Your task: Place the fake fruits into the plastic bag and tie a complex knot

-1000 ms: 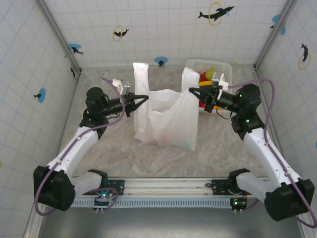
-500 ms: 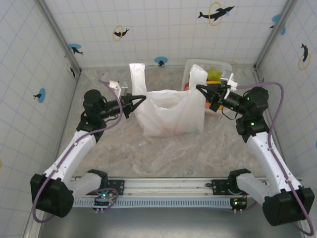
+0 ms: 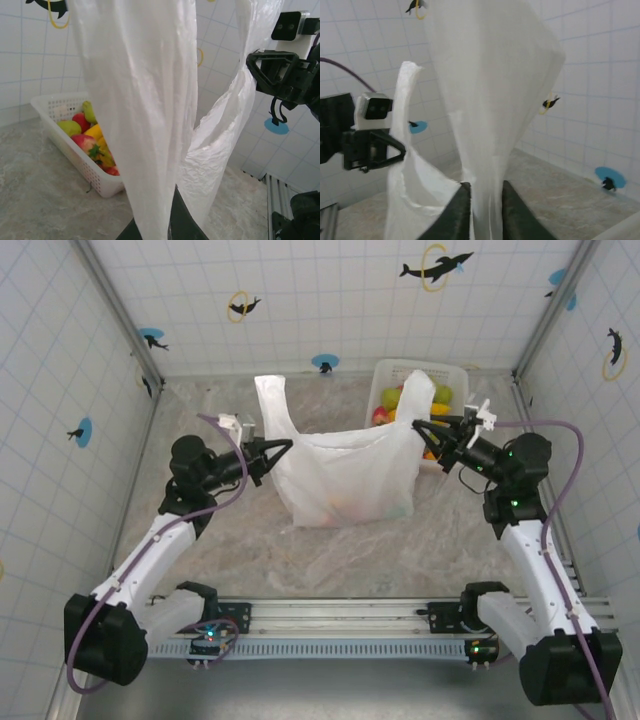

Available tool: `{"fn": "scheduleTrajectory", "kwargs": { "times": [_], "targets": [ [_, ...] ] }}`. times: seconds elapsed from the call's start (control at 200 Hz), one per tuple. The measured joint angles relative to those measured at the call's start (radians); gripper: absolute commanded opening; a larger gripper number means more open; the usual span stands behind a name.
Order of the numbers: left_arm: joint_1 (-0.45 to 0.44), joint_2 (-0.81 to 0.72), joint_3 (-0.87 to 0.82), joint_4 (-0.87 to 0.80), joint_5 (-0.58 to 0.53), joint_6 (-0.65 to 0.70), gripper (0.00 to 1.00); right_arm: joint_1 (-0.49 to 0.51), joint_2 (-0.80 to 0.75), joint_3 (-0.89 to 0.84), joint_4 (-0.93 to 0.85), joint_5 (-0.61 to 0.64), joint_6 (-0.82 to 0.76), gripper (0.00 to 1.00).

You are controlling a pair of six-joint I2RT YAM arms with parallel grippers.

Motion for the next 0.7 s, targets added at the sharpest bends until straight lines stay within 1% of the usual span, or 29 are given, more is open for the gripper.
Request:
{"fn": "scheduleTrajectory", "kwargs": {
  "times": [0.04,0.07,0.1,0.17,0.235,0.355,0.465,0.555,0.635,0.701],
  "targets": [
    [-0.002,0.004,0.004,0.002,0.008,0.001,0.0,0.013,-0.007,0.002,-0.01,-0.01,-0.012,0.55],
    [-0.007,0.01,0.01,0.002,0.012,0.001,0.0,0.019,-0.012,0.003,-0.013,-0.018,-0.019,0.69],
    [-0.013,0.016,0.016,0.002,0.017,0.002,0.0,0.021,-0.015,0.005,-0.015,-0.021,-0.031,0.8],
    [-0.033,0.035,0.037,0.001,0.032,0.006,0.0,0.021,-0.016,0.005,-0.018,-0.024,-0.045,0.93],
    [-0.047,0.05,0.055,0.0,0.039,0.014,0.0,0.021,-0.01,0.005,-0.016,-0.021,-0.053,0.98],
    [-0.053,0.064,0.071,-0.007,0.045,0.034,0.0,0.021,0.034,0.01,-0.011,-0.014,-0.055,0.98],
    [-0.053,0.065,0.081,-0.03,0.044,0.055,0.0,0.035,0.097,0.037,-0.008,0.002,-0.055,0.92],
    [-0.053,0.065,0.092,-0.047,0.045,0.069,0.0,0.066,0.135,0.061,-0.003,0.022,-0.064,0.89],
    [-0.053,0.064,0.101,-0.06,0.044,0.082,0.0,0.097,0.16,0.074,0.0,0.04,-0.083,0.84],
    [-0.053,0.064,0.106,-0.068,0.044,0.086,0.0,0.115,0.182,0.092,0.003,0.048,-0.093,0.76]
  ]
}}
